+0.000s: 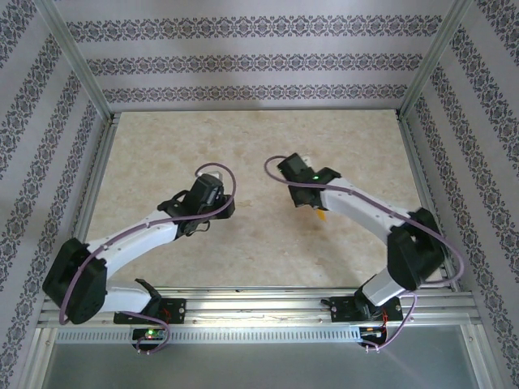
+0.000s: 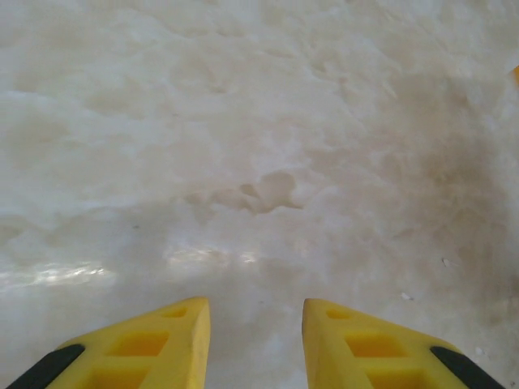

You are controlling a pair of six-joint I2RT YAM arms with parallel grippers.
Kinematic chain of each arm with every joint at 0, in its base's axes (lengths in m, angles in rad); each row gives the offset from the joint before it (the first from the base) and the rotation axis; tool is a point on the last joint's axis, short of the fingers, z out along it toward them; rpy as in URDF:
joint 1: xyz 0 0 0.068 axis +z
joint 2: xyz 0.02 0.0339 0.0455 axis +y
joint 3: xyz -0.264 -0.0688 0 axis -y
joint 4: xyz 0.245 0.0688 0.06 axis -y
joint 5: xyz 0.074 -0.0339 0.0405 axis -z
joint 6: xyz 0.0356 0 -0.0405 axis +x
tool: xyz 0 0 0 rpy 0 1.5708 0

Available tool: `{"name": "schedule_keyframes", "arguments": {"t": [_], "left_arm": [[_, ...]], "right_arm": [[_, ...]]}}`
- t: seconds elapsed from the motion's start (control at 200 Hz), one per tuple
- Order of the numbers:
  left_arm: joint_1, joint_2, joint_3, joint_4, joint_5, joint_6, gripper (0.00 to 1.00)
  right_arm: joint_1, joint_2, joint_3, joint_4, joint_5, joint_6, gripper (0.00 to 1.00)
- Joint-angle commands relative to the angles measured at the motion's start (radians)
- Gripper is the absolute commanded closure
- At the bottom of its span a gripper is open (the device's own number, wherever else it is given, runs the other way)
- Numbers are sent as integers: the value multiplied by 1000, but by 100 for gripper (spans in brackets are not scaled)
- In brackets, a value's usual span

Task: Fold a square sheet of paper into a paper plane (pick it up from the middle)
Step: Turn over the paper at the center of the table, then third fold the triangle at the center of the table.

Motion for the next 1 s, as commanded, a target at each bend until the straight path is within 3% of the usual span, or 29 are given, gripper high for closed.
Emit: {"name": "schedule_keyframes", "arguments": {"t": [0.0, 0.19, 0.255, 0.355, 0.475, 0.625, 0.734, 0.854, 0.994], "left_arm": [[27, -92, -53, 16, -101, -62, 65], [50, -209, -117, 23, -145, -80, 63], [51, -216, -113, 21, -136, -54, 63], [51, -187, -88, 6, -112, -31, 62], [51, -115, -57, 41, -24, -14, 62], [49, 27, 10, 58, 111, 2, 62], [49, 147, 59, 85, 241, -9, 63], [49, 243, 90, 145, 371, -47, 66], [49, 282, 86, 215, 421, -81, 66]], "right_arm": [[83, 108, 80, -48, 47, 31, 99], [152, 298, 237, -38, -203, 122, 95], [150, 318, 261, 7, -315, 102, 89], [119, 280, 241, 83, -490, 107, 73], [-2, 146, 44, 316, -735, 205, 65], [-198, 46, -182, 498, -955, 303, 65], [-303, 61, -259, 565, -1102, 324, 75], [-339, 83, -292, 618, -1169, 341, 80], [-342, 144, -298, 637, -1185, 356, 83]]}}
